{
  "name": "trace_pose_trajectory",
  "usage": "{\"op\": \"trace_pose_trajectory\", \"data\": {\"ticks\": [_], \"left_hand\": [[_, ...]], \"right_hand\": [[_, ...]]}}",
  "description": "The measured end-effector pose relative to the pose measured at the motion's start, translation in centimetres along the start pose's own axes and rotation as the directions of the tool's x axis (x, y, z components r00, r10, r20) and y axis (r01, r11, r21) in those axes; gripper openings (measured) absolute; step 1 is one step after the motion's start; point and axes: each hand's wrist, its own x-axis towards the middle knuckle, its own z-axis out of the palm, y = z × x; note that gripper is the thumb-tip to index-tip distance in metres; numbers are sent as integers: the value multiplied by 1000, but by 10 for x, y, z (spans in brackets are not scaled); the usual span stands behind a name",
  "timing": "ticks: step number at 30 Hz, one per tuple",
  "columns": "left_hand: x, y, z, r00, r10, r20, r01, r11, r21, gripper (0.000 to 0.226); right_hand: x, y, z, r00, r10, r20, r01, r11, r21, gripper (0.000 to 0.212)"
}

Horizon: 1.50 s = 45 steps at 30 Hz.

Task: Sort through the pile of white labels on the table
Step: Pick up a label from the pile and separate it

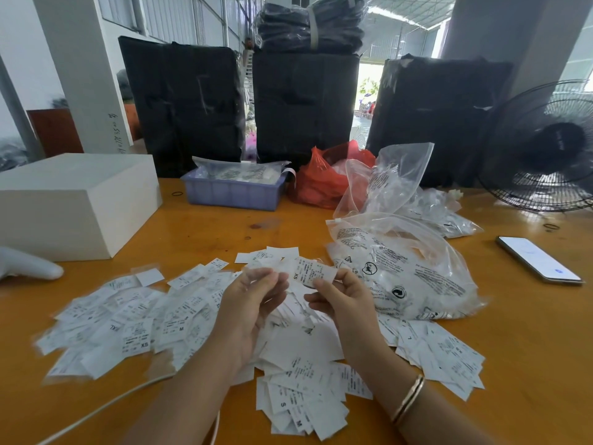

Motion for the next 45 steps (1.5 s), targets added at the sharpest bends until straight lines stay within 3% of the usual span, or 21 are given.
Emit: {"op": "trace_pose_trajectory", "data": {"ticks": [10, 14, 18, 20, 25, 30, 34, 38, 40, 45], "left_hand": [[0, -6, 1, 999, 40, 18, -43, 982, 183, 16], [-2, -9, 1, 995, 85, 61, -102, 918, 384, 13], [-2, -9, 1, 994, 105, 34, -110, 940, 323, 8], [-2, -8, 0, 992, 129, 12, -125, 934, 335, 7], [-7, -9, 1, 982, 127, 142, -178, 879, 442, 10], [-5, -9, 1, 976, 211, 56, -211, 845, 491, 12], [-6, -5, 1, 964, 256, 69, -251, 802, 542, 6], [1, 2, -4, 931, 363, -39, -252, 716, 652, 9], [4, 6, -10, 879, 476, -30, -286, 576, 766, 18], [12, 9, -26, 850, 527, 2, -202, 323, 924, 63]], "right_hand": [[0, 6, 3, 998, -45, 40, 55, 950, -307, 6], [-1, 7, 4, 994, -72, 87, 102, 902, -419, 6], [-1, 7, 4, 991, -116, 62, 131, 864, -486, 14], [-2, 8, 5, 986, -148, 76, 165, 817, -552, 27], [-7, 16, 8, 966, -181, 184, 258, 717, -648, 41], [-5, 18, 5, 950, -205, 235, 311, 655, -689, 48], [-2, 11, 2, 913, -232, 336, 408, 502, -763, 54], [25, -21, -16, 867, -494, 66, 357, 522, -775, 40], [43, -36, -33, 819, -573, -35, 302, 483, -822, 32], [84, -49, -71, 885, -435, -166, -18, 324, -946, 34]]}}
